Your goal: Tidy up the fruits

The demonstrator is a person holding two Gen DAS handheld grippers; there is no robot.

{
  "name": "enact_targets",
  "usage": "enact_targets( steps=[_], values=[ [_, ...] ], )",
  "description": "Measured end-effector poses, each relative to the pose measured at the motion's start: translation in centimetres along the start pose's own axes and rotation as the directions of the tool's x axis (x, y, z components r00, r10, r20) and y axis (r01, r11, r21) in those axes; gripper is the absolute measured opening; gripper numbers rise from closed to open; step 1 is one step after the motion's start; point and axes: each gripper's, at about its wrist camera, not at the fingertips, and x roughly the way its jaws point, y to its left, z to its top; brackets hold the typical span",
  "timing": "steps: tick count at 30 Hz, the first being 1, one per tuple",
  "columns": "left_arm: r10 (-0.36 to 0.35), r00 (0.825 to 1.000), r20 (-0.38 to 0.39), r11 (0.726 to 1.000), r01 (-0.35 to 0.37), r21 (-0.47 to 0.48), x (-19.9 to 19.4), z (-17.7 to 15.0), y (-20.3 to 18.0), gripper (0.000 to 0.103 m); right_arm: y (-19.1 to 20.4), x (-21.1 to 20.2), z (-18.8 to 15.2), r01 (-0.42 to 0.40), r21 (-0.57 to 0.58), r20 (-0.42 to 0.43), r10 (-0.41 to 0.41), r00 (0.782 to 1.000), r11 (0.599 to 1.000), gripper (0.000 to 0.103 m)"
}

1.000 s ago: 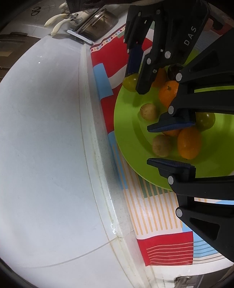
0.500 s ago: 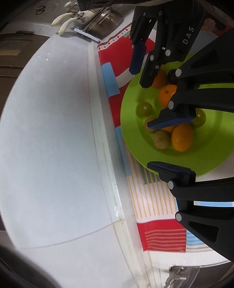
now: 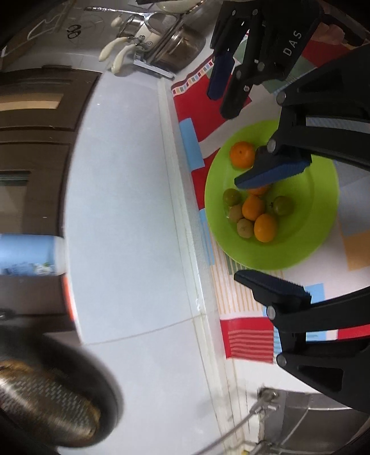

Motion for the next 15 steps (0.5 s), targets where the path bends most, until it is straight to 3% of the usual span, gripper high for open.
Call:
enact_targets(
  steps=[4,10,15],
  values=[
    [-0.003,1.000,0.019,1.000,0.003,-0.006,-2.8,-0.6,-0.5,0.065,0.3,-3.3,-0.6,0.026,-0.008,0.049,-0.026,0.998,1.000,0.046],
    [0.026,0.997,0.066,1.000,-0.025,-0.008,-6.8,-1.6,-1.4,0.073,0.8,-7.6,-2.0,0.046,-0.023,0.088,-0.044,0.995,0.999,0.046],
    [0.046,0.993,0.109,0.999,-0.044,-0.021,-10.3,-3.2,-2.2,0.079,1.2,-11.1,-3.7,0.064,-0.020,0.114,-0.061,0.992,0.998,0.054]
  ],
)
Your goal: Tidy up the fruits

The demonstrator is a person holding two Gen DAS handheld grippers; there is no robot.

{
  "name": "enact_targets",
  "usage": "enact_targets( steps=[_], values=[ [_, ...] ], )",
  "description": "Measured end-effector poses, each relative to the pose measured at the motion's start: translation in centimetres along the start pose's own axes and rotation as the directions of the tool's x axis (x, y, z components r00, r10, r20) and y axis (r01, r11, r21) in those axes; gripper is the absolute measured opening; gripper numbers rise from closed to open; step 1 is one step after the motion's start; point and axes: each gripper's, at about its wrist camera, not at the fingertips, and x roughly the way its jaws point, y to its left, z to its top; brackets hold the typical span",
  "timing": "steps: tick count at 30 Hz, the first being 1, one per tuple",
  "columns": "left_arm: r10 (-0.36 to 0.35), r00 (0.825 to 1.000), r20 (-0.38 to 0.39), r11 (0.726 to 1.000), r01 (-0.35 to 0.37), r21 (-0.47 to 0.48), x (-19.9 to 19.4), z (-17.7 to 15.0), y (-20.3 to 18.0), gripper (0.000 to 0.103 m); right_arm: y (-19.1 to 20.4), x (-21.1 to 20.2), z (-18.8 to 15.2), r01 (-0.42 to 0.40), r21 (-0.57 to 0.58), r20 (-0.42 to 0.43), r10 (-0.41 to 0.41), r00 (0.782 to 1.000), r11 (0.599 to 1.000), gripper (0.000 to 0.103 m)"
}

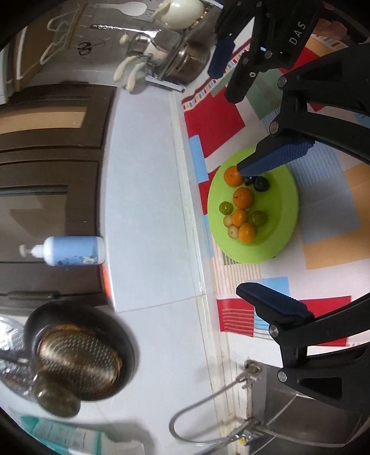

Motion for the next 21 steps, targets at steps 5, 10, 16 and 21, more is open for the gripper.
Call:
enact_targets(
  steps=[5,10,16,21],
  values=[
    [0.018,1.000,0.019,1.000,-0.018,0.005,-3.2,-1.4,-0.7,0.086,0.2,-3.1,-1.3,0.009,0.016,0.008,-0.009,1.000,1.000,0.059],
    [0.026,0.999,0.038,1.000,-0.026,-0.002,-6.0,-2.3,-1.1,0.091,0.4,-6.1,-2.7,0.008,0.039,0.016,-0.009,1.000,0.999,0.060],
    [0.037,0.996,0.081,0.999,-0.037,0.000,-9.3,-3.0,-1.6,0.096,0.7,-8.9,-3.7,-0.007,0.054,0.029,0.006,1.000,0.998,0.061],
    [0.033,0.996,0.088,0.999,-0.032,-0.008,-11.2,-3.6,-1.9,0.097,0.7,-11.1,-4.3,-0.002,0.069,0.051,-0.001,0.999,0.998,0.066]
  ],
)
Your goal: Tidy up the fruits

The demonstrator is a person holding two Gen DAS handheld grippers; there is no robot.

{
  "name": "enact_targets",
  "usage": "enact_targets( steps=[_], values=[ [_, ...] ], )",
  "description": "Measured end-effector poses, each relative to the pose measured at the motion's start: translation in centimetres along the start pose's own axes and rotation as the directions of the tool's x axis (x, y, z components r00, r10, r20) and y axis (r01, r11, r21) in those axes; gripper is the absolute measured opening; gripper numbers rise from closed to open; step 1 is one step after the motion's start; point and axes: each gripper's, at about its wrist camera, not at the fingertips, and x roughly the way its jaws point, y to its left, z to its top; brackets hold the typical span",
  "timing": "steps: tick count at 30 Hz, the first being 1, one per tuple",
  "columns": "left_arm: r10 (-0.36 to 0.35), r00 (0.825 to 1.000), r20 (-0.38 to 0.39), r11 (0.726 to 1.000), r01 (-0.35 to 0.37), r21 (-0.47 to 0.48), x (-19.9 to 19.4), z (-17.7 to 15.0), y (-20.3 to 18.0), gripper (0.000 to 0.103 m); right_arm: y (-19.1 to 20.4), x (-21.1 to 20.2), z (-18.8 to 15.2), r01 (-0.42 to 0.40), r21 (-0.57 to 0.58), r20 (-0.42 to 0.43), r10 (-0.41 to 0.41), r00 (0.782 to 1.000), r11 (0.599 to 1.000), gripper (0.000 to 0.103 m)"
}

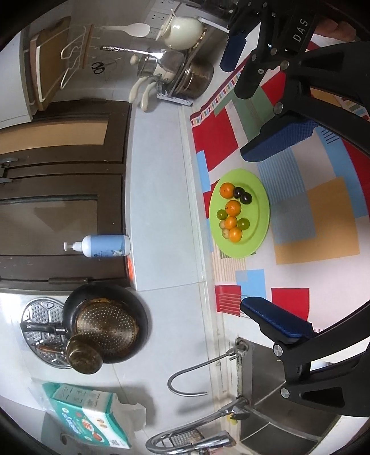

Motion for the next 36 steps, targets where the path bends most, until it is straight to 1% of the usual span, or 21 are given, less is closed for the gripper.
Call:
enact_targets(
  steps=[9,12,19,21,36],
  values=[
    [0.012,1.000,0.022,1.000,-0.012,-0.006,-2.5,-0.7,0.1,0.099,0.9,-2.5,-0.8,-0.012,-0.018,0.015,0.012,1.000,1.000,0.066],
    [0.017,0.999,0.028,1.000,-0.017,-0.004,-3.2,-0.9,0.1,0.099,1.1,-2.9,-0.9,-0.004,-0.024,0.022,0.005,1.000,1.000,0.066],
    [0.019,0.999,0.030,1.000,-0.019,-0.003,-3.9,-1.2,0.2,0.099,1.3,-3.8,-1.1,-0.001,-0.026,0.037,0.002,0.999,1.000,0.066],
    [0.017,0.999,0.030,1.000,-0.017,-0.005,-4.1,-1.3,0.2,0.101,1.5,-4.0,-1.2,-0.001,-0.029,0.040,0.003,0.999,1.000,0.066],
    [0.023,0.999,0.038,1.000,-0.023,-0.004,-5.3,-1.7,0.4,0.101,1.7,-4.9,-1.5,-0.003,-0.034,0.049,0.004,0.999,0.999,0.066]
  ],
)
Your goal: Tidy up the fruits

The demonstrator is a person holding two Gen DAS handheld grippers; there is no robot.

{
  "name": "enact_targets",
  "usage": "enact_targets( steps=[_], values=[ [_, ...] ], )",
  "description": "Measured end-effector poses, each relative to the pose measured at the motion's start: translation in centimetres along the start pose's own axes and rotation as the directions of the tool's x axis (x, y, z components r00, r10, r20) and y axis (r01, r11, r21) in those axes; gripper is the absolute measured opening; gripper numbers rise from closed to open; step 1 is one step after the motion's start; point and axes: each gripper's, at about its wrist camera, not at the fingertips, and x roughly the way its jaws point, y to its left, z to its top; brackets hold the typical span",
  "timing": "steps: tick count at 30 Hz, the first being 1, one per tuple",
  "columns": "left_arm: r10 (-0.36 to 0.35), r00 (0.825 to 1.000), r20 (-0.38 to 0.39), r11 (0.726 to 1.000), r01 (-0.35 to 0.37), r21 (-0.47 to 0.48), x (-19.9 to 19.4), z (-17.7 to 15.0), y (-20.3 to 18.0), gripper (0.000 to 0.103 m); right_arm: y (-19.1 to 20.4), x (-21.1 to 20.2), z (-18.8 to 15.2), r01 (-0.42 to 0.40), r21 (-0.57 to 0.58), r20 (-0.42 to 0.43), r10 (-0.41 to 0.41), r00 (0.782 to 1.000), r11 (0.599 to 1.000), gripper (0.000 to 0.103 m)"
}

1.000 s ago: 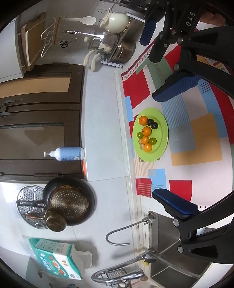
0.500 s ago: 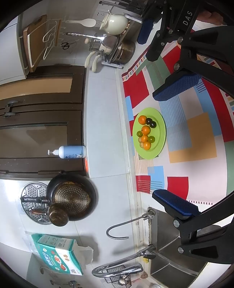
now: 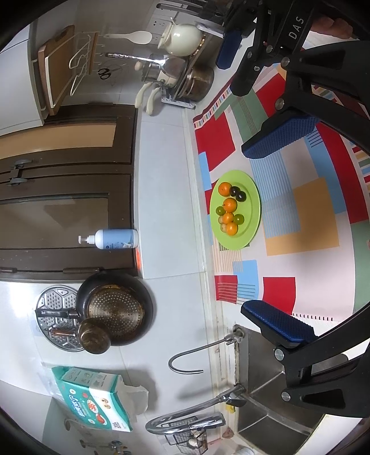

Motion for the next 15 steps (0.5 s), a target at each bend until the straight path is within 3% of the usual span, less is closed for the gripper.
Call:
enact_targets(
  steps=[15],
  values=[
    [0.004,1.000,-0.001,1.000,-0.004,-0.004,-0.05,0.01,0.02,0.101,-0.23,-0.26,-0.08,-0.007,-0.001,0.000,0.007,1.000,1.000,0.066]
  ],
)
